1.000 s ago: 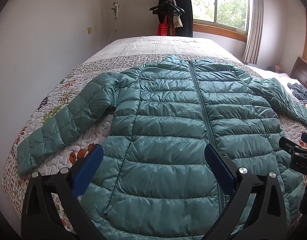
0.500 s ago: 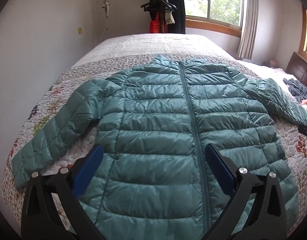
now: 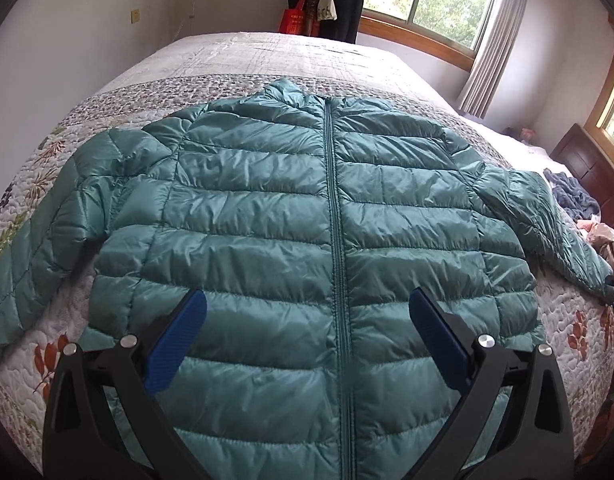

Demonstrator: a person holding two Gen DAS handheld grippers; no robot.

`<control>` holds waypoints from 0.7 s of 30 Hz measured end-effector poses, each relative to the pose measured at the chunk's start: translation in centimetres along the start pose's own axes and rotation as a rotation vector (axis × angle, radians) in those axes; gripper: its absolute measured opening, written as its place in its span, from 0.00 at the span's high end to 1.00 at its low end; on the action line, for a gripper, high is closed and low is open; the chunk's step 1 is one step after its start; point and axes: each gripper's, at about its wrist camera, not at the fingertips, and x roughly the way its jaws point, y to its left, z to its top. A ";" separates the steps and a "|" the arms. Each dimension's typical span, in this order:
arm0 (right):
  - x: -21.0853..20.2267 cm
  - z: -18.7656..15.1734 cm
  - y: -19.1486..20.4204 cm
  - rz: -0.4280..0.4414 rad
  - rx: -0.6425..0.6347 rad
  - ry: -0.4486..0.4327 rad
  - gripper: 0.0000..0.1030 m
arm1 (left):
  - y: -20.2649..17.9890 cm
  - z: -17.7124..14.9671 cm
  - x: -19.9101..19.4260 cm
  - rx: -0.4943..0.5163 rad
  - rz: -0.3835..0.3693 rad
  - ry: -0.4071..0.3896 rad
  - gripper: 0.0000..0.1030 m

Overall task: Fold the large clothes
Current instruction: 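Grasp the cuff of the teal jacket sleeve with the right gripper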

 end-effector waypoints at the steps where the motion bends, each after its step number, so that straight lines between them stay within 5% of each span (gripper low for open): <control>1: 0.5 0.1 -0.3 0.020 0.007 0.010 0.11 | 0.2 0.0 0.1 -0.006 -0.004 0.003 0.03; 6: 1.0 0.6 -0.2 0.039 0.012 -0.010 0.26 | 0.4 0.0 0.2 0.004 0.028 -0.031 0.03; 11: 0.6 0.7 1.5 0.071 -0.039 0.001 0.69 | 0.3 0.0 0.2 0.024 0.022 -0.045 0.03; 13: 0.1 1.0 1.9 0.091 -0.034 -0.001 0.78 | 0.4 -0.2 0.3 0.024 0.018 -0.043 0.03; 21: -0.5 1.6 3.5 -0.036 -0.051 -0.048 0.85 | 2.1 0.2 0.3 -0.024 0.036 -0.068 0.03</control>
